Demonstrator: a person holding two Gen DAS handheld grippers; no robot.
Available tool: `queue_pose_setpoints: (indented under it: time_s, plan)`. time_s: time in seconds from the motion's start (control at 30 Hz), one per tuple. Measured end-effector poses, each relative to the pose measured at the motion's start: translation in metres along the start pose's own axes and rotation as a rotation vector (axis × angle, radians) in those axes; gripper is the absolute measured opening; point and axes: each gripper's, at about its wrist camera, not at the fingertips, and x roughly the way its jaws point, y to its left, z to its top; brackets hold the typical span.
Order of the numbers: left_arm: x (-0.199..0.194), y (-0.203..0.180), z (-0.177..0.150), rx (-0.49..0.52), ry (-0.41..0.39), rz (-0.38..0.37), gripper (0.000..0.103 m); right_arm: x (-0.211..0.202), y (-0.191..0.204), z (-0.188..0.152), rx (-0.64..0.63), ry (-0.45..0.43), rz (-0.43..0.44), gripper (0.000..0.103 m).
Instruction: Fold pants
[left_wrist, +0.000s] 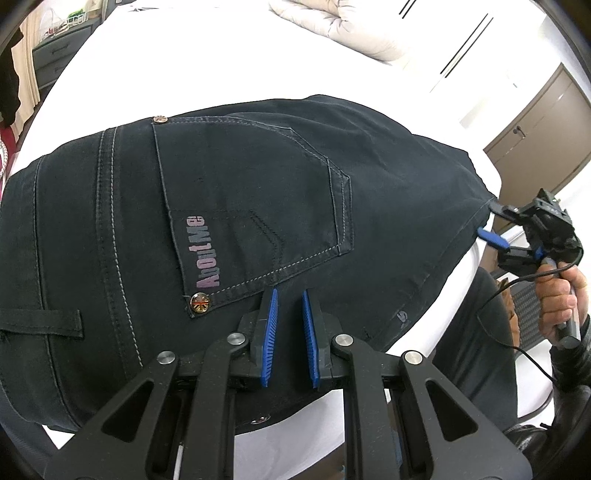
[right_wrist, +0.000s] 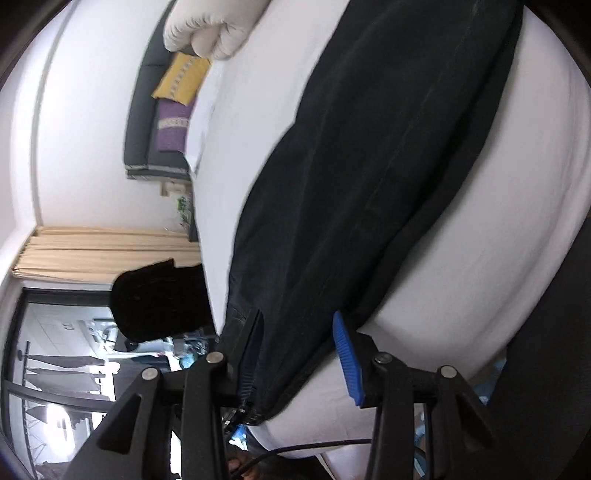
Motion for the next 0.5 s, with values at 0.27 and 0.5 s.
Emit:
queue_pose_setpoints:
  time_s: [0.27,0.5]
  plan:
    - [-0.001,0.001,0.000,0.001,-0.001,0.001,0.014,0.016,-0.011,0.006,0.082,-0.004,0.035,0.044]
    - [-0.001,-0.001,0.001,0.013,0.007,0.006,0.014,0.020,-0.010,0.001,0.011,-0.041,-0.064,0.004]
